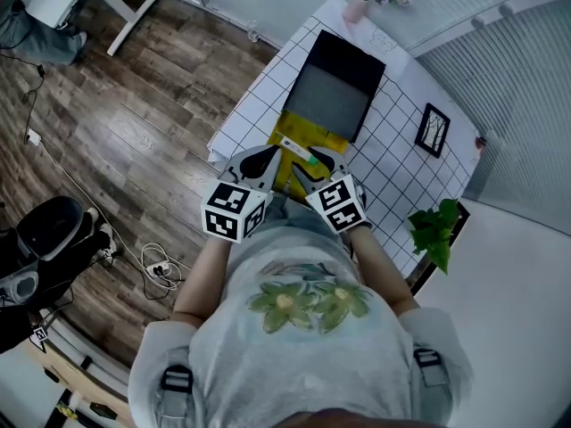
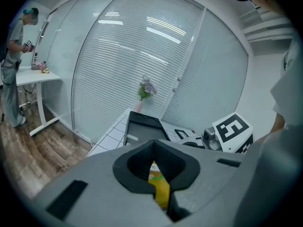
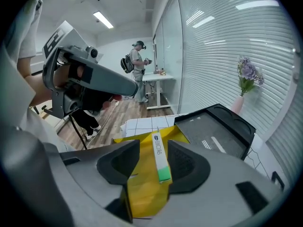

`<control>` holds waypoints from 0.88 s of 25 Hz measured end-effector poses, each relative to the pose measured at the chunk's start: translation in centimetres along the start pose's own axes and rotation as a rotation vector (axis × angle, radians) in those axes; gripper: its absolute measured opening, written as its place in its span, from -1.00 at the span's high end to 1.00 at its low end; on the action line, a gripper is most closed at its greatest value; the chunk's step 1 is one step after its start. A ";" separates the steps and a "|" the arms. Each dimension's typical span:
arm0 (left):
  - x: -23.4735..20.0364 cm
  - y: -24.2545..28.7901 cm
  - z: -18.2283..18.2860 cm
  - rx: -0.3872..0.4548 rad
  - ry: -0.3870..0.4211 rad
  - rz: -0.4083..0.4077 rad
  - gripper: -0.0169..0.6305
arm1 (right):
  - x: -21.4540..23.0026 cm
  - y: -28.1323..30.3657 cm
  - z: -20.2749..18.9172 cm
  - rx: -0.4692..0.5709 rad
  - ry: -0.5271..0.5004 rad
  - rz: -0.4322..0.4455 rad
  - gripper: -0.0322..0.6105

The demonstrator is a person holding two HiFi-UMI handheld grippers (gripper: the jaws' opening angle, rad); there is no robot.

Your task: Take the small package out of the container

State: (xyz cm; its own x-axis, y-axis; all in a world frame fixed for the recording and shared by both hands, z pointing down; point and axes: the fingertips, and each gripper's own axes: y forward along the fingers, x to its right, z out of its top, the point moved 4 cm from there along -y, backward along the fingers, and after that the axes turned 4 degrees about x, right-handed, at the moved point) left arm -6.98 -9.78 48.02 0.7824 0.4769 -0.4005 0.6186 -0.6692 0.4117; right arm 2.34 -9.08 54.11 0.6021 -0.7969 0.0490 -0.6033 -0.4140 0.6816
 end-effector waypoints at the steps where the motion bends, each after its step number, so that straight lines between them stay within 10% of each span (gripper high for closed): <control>1: 0.0 0.1 0.0 -0.002 0.002 -0.001 0.93 | 0.0 0.1 -0.1 -0.005 -0.002 0.002 0.38; 22: -0.1 0.8 -0.9 -0.038 -0.003 -0.018 0.93 | 0.9 2.5 -2.2 -0.096 -0.016 0.018 0.37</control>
State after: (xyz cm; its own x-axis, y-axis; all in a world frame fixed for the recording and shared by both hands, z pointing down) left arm -6.49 -9.88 49.09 0.7710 0.4866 -0.4108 0.6349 -0.6381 0.4355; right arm 2.56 -9.85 57.46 0.5830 -0.8109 0.0507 -0.5605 -0.3563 0.7476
